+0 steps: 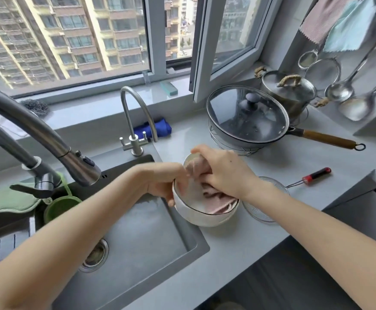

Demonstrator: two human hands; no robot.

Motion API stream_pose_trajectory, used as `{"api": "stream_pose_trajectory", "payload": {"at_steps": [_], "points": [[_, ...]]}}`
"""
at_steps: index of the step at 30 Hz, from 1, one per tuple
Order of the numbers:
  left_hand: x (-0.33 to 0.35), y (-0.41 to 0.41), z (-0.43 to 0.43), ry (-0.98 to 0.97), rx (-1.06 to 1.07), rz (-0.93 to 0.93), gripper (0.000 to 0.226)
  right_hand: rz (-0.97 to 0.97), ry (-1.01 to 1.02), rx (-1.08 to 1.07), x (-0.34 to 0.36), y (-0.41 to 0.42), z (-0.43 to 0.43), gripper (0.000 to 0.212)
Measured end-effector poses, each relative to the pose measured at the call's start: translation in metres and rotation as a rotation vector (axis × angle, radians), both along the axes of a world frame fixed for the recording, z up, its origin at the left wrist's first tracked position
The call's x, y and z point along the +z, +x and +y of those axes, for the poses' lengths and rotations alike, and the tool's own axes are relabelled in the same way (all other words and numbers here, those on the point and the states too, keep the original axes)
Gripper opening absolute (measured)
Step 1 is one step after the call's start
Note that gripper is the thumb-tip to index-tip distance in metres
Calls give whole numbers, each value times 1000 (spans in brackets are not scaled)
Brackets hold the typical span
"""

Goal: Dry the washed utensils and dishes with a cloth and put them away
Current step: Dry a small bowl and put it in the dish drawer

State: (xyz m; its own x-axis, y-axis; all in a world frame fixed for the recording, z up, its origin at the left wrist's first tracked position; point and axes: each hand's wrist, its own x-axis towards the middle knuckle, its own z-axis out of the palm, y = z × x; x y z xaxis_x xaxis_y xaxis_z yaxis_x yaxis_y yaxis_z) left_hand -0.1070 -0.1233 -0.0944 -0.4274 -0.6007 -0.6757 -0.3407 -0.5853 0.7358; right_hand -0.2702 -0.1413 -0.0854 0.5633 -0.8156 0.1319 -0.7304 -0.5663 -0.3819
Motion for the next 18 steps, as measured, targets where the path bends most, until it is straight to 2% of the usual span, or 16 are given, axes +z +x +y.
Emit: {"api": "stream_pose_trajectory", "payload": {"at_steps": [1, 3, 5, 6, 7, 8, 10, 11, 12, 14, 18], "points": [[-9, 1, 5, 45, 48, 34, 20, -67, -35, -7, 7, 0, -1, 38], [-25, 2, 16, 97, 172, 108, 31, -299, -103, -167, 26, -5, -6, 31], [-35, 2, 28, 91, 308, 193, 22, -550, -190, -301, 41, -12, 1, 31], [-36, 2, 33, 86, 369, 221, 18, -634, -208, -325, 46, -14, 8, 33], [-39, 4, 36, 79, 421, 239, 26, -649, -186, -326, 47, -15, 16, 34], [-38, 4, 38, 66, 466, 256, 33, -594, -108, -298, 44, -15, 24, 35], [-36, 3, 39, -15, 494, 223, 41, -220, 87, -220, 29, -14, 36, 39], [-37, 2, 39, -78, 469, 150, 43, -30, 79, -187, 18, -14, 40, 41], [-34, 0, 39, -135, 440, 70, 44, 72, 12, -171, 8, -14, 43, 41], [-32, -4, 41, -217, 422, -3, 45, 43, -66, -204, -6, -9, 50, 42], [-28, -17, 43, -384, 449, 16, 42, -101, 57, -204, -20, 11, 61, 43]]}}
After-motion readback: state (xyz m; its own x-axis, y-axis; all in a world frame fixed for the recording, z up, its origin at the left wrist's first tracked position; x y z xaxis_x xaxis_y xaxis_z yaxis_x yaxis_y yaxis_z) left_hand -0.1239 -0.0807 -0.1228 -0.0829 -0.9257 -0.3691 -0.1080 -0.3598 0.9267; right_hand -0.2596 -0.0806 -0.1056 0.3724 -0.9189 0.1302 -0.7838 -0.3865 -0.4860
